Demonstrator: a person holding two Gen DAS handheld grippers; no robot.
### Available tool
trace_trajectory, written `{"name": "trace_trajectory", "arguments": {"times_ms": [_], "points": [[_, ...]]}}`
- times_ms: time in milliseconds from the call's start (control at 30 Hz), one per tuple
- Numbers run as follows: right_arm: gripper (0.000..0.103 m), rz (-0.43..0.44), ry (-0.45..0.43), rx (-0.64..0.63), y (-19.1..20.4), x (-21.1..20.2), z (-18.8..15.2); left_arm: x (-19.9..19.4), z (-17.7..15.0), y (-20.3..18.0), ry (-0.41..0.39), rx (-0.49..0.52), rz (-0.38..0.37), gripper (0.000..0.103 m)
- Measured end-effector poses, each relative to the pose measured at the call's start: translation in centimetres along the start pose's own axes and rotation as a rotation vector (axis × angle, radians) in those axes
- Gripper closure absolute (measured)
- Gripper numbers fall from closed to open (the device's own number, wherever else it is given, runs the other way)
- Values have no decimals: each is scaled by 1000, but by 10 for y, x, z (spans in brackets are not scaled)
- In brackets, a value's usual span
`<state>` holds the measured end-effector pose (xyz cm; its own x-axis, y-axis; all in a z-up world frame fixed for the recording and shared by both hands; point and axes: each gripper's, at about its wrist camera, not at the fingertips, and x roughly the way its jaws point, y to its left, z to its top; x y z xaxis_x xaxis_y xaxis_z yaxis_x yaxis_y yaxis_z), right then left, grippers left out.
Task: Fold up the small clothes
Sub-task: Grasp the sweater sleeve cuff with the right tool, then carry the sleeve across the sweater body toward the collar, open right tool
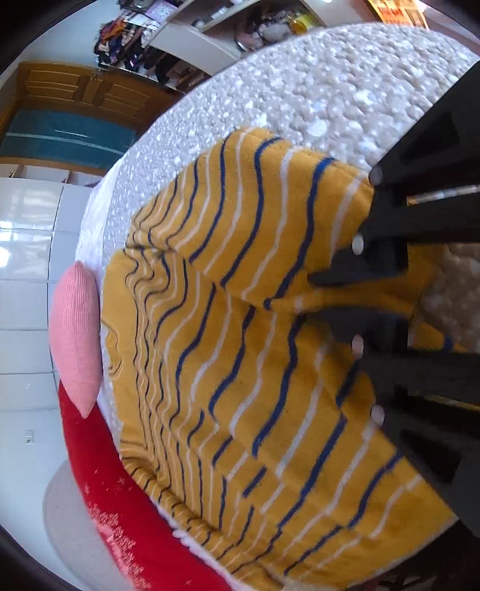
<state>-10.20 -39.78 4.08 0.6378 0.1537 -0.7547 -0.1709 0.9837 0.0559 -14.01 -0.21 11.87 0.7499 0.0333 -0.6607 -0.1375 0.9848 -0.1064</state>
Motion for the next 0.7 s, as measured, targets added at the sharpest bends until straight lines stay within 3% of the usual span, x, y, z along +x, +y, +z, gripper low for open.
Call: {"name": "trace_trajectory", "arguments": {"times_ms": [67,133,267,400,500,533,567,600,700], "points": [[97,37,-55,66,-18,-20,12,0,0,0,-2,4,8,1],[97,15,-109,122,-42,-38,27,2,1,-1,3,1,7,1],[97,-202,-153,241,-115,-50,61,3,3,-3,2,-10,-11,1],[93,-422,-70,366,-178,-32,71,3,3,1,-4,-2,17,1],[93,-351,-90,428,-185,-41,58,9,3,19,-1,-19,66,1],[84,-306,-99,426,-178,-44,54,13,2,26,6,-27,83,1],[73,-253,-96,413,-166,-45,49,19,1,37,23,-48,104,1],[70,-202,-86,391,-152,-44,43,23,1,46,36,-68,113,1],[70,-105,-46,325,-109,-38,35,31,-2,82,74,-167,127,1]]}}
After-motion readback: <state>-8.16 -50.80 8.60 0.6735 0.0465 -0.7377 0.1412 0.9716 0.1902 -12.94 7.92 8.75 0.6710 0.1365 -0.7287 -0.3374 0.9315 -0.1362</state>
